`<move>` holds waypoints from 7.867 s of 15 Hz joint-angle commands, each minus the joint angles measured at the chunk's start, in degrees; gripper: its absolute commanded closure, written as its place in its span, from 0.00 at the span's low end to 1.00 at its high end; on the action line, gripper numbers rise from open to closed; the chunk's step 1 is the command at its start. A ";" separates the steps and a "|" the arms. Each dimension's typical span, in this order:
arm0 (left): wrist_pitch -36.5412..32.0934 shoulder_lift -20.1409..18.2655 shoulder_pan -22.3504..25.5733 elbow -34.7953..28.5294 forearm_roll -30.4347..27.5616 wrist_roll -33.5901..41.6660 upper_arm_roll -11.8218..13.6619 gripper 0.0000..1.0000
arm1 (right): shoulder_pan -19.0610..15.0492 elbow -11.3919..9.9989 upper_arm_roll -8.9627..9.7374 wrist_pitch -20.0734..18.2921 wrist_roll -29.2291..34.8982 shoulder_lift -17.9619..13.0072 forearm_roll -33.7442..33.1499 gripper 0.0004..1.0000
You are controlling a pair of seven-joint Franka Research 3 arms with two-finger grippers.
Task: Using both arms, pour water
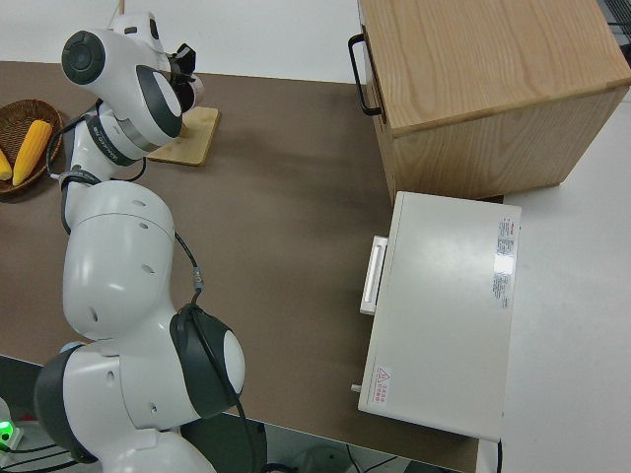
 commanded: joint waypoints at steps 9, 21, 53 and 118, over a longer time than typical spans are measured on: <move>-7.96 -5.73 -1.59 1.46 9.33 -13.29 -0.52 1.00 | -1.39 -0.27 0.02 -0.78 -0.73 -1.95 1.21 1.00; -14.99 -11.18 -3.61 1.11 20.84 -29.98 -5.17 1.00 | -8.68 -8.26 0.02 -7.79 -11.44 -11.96 1.21 1.00; -12.88 -40.28 -9.24 -39.58 27.79 -50.22 -22.66 1.00 | -12.73 -12.84 14.77 -50.45 54.09 -27.79 38.82 1.00; -14.90 -38.70 -11.53 -41.78 24.63 -50.04 -22.75 1.00 | 8.46 -1.59 21.11 -21.50 92.79 3.51 13.43 0.01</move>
